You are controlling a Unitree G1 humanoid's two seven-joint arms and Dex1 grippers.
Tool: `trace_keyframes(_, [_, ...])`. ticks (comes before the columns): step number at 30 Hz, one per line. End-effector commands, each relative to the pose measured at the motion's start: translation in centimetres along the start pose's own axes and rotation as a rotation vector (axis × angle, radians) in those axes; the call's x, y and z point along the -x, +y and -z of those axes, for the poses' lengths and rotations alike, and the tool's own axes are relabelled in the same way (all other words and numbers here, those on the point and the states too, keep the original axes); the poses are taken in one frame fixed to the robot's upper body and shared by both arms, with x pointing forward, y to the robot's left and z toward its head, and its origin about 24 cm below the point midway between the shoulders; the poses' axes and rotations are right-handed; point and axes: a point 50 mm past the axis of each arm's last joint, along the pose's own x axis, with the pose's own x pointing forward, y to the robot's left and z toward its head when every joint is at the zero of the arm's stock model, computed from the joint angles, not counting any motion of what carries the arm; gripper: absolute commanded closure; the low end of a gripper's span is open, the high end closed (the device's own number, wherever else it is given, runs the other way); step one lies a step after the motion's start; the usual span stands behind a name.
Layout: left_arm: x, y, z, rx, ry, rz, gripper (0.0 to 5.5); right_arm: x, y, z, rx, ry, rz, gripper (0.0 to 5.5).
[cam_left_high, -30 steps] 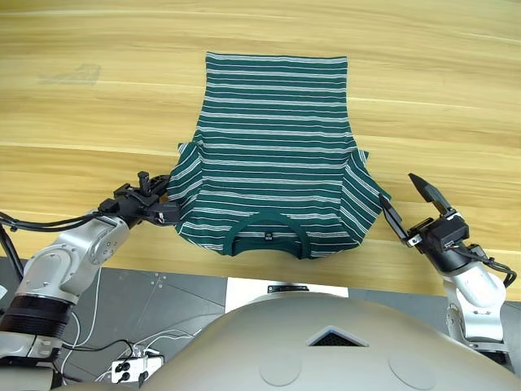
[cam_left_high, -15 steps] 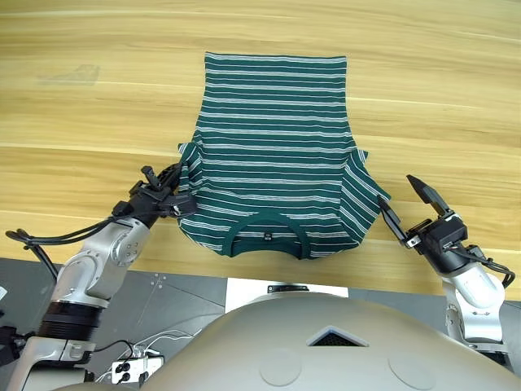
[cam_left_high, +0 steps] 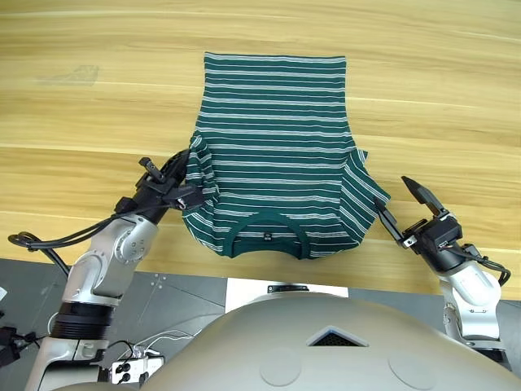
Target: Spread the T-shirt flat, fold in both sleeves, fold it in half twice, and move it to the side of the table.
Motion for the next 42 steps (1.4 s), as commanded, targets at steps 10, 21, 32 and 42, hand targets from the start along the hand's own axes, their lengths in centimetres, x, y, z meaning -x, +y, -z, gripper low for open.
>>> trace_keyframes(10, [-0.8,-5.3,-1.3,0.077,-0.119,0.316,5.48,-0.6,0.3,-0.2,0.014,-0.017,-0.014,2.61])
trace_keyframes(21, [2.0,-6.7,-0.8,0.135,-0.129,0.482,3.71,-0.7,0.3,-0.2,0.017,-0.013,-0.006,2.61])
trace_keyframes(32, [3.3,-3.2,1.1,0.107,-0.040,0.363,3.71,-1.2,-0.1,0.5,0.037,0.053,0.010,2.61])
trace_keyframes(42, [1.0,-0.8,-2.2,0.324,-0.214,0.056,3.71,2.6,-1.2,0.8,0.697,0.371,-0.168,2.61])
